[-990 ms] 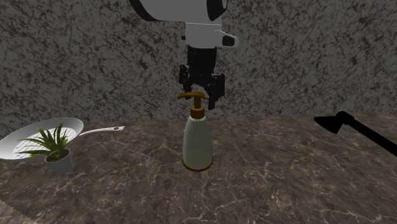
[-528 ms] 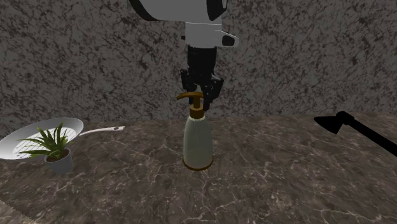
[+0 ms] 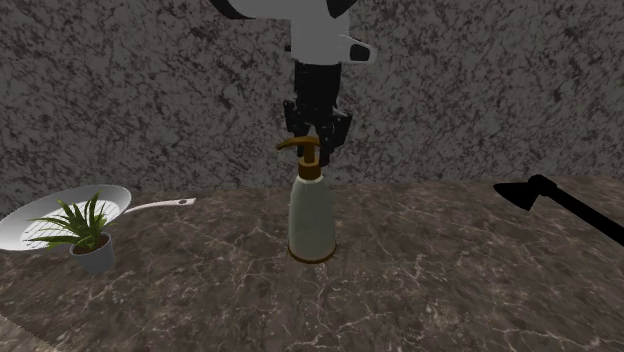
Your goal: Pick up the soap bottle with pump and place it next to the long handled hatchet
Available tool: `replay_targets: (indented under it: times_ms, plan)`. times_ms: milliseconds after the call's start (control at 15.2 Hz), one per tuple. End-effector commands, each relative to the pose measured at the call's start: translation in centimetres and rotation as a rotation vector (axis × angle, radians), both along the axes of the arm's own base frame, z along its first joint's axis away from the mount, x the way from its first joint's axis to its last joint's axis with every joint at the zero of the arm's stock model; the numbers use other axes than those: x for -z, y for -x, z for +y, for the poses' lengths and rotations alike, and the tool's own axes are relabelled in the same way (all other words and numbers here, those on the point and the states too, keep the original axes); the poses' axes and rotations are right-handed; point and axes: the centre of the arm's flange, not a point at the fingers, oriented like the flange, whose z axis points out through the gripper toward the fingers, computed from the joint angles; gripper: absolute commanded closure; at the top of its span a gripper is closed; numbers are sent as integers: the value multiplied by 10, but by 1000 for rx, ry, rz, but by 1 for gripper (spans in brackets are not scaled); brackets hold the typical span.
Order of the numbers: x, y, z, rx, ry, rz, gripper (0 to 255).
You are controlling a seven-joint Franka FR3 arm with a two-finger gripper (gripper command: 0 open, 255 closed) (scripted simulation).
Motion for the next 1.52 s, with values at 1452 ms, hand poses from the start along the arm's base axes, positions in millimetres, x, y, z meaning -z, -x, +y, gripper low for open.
replay_targets:
  times_ms: [1452]
  plan:
    - [-126, 1, 0, 0, 0, 0, 255]
